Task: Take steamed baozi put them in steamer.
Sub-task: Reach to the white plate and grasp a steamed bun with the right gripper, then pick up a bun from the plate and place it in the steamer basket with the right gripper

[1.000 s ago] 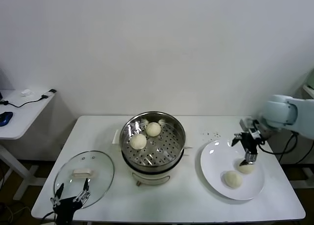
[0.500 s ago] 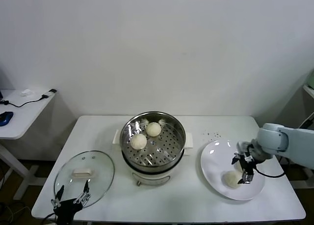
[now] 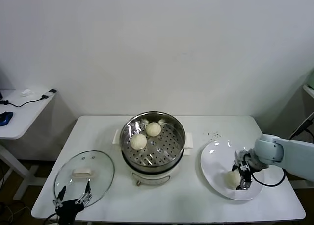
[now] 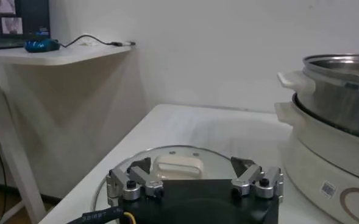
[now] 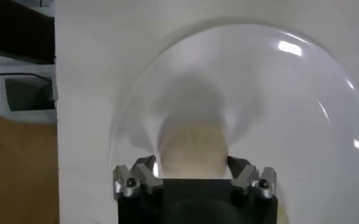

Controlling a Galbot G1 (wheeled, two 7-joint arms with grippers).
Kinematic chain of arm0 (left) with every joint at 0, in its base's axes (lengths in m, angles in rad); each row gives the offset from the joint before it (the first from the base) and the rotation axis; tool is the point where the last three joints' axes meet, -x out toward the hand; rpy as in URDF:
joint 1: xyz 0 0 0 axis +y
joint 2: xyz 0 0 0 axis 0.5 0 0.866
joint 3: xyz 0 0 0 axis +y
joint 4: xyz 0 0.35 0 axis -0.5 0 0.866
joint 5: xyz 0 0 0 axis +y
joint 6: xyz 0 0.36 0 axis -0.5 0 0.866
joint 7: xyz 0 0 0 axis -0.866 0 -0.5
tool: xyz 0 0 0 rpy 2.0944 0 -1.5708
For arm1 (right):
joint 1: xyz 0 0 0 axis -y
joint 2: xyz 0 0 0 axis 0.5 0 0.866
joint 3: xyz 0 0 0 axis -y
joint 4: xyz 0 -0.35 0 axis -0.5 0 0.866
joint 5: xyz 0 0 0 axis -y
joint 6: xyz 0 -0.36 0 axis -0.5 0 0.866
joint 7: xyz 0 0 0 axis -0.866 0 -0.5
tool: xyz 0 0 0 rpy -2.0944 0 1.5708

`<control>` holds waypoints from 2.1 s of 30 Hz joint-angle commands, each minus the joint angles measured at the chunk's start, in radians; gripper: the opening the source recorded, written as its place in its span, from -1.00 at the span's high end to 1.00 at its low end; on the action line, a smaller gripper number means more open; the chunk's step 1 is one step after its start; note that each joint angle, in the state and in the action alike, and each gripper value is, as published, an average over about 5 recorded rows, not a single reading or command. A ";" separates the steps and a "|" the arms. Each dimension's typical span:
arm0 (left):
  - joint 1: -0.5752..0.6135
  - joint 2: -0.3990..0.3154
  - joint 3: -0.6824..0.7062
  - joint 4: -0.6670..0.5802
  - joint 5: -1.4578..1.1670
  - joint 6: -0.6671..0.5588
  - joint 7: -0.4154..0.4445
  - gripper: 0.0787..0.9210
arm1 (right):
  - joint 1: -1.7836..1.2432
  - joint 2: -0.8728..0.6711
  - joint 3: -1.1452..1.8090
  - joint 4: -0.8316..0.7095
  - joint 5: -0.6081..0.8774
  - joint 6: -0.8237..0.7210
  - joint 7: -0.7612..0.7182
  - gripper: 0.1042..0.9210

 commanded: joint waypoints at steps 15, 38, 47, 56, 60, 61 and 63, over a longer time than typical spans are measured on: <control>0.002 -0.004 0.013 -0.015 0.014 0.001 0.001 -0.77 | 0.615 0.230 -0.032 -0.083 -0.022 0.374 -0.330 -0.18; 0.006 -0.010 0.005 -0.024 0.018 0.001 0.001 -0.77 | 0.484 0.703 0.096 0.128 -0.222 0.778 -0.252 -0.18; 0.010 -0.012 -0.008 -0.035 0.007 0.001 -0.001 -0.77 | 0.382 0.714 0.036 0.099 -0.305 0.757 -0.234 -0.18; 0.008 -0.011 -0.006 -0.035 0.007 0.003 0.000 -0.77 | 0.316 0.730 0.003 0.038 -0.324 0.721 -0.213 -0.18; 0.006 -0.009 -0.006 -0.035 0.006 0.002 0.000 -0.77 | 0.301 0.752 0.002 -0.002 -0.324 0.716 -0.200 -0.18; 0.006 -0.009 -0.005 -0.035 0.006 0.002 0.000 -0.77 | 0.298 0.758 0.003 -0.012 -0.327 0.716 -0.197 -0.18; 0.005 -0.008 -0.003 -0.035 0.006 0.003 0.000 -0.77 | 0.294 0.773 0.006 -0.032 -0.332 0.717 -0.194 -0.18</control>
